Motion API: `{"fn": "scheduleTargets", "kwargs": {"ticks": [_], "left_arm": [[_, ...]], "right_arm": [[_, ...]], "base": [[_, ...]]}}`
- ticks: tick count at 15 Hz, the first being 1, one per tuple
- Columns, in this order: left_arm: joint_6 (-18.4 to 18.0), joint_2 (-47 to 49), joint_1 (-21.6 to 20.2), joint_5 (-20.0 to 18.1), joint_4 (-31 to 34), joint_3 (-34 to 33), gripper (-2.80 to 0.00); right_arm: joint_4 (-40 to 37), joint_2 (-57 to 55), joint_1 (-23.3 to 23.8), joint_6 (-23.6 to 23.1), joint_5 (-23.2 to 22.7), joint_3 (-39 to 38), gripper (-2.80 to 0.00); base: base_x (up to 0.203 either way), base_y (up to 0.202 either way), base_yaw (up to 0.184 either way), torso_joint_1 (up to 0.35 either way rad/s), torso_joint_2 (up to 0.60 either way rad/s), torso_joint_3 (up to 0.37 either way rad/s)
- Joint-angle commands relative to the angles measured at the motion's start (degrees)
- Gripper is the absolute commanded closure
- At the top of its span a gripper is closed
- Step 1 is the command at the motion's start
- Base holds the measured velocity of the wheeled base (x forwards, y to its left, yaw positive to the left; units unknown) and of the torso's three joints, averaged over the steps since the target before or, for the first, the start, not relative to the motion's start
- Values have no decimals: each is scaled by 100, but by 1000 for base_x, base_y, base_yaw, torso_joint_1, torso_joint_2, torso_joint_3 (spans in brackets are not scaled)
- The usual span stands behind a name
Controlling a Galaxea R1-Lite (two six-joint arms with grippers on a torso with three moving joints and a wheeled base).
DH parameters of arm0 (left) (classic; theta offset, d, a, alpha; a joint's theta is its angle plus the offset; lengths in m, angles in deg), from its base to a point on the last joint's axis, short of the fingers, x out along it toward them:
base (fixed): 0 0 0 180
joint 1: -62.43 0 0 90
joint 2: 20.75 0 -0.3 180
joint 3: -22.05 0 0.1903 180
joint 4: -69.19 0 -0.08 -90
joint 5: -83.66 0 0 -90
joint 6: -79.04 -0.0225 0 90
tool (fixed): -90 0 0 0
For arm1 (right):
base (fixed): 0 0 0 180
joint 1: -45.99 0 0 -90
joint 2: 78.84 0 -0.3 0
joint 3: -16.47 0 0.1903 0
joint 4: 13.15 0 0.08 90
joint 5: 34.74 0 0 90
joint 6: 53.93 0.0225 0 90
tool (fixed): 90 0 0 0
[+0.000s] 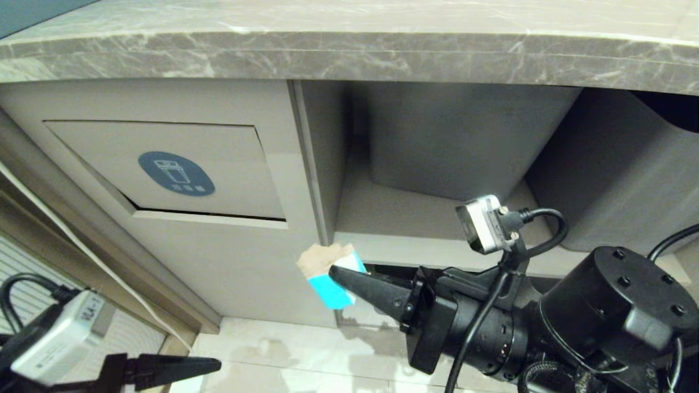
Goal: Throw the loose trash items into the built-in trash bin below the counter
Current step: Hand it to the other hand
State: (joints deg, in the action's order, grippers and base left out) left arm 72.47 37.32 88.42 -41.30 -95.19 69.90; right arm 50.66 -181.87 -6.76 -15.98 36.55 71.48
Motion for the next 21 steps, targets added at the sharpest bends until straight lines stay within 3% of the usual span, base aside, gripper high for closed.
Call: {"fn": "scheduleTargets", "kwargs": {"ticks": [1,5,10,19,21], "left_arm": [[-271,475,141,6,-554,-25,-280],[-1474,1248,149,315,-1553,16,-280],[-2438,1790,189,483,-2339,243,-280],[-2481,1905,849,538,-2399,795,-280],[-2449,1866,1163,587,-2383,771,-280]], "right_arm": [[49,40,-129,75,-51,-25,0],[49,38,-464,99,-71,-61,0],[49,-14,-491,97,-71,-96,0],[49,-155,-658,81,-62,-200,0],[49,-155,-658,81,-62,-180,0]], "base": [[0,0,0,0,0,0],[0,0,0,0,0,0],[0,0,0,0,0,0],[0,0,0,0,0,0],[0,0,0,0,0,0]]}}
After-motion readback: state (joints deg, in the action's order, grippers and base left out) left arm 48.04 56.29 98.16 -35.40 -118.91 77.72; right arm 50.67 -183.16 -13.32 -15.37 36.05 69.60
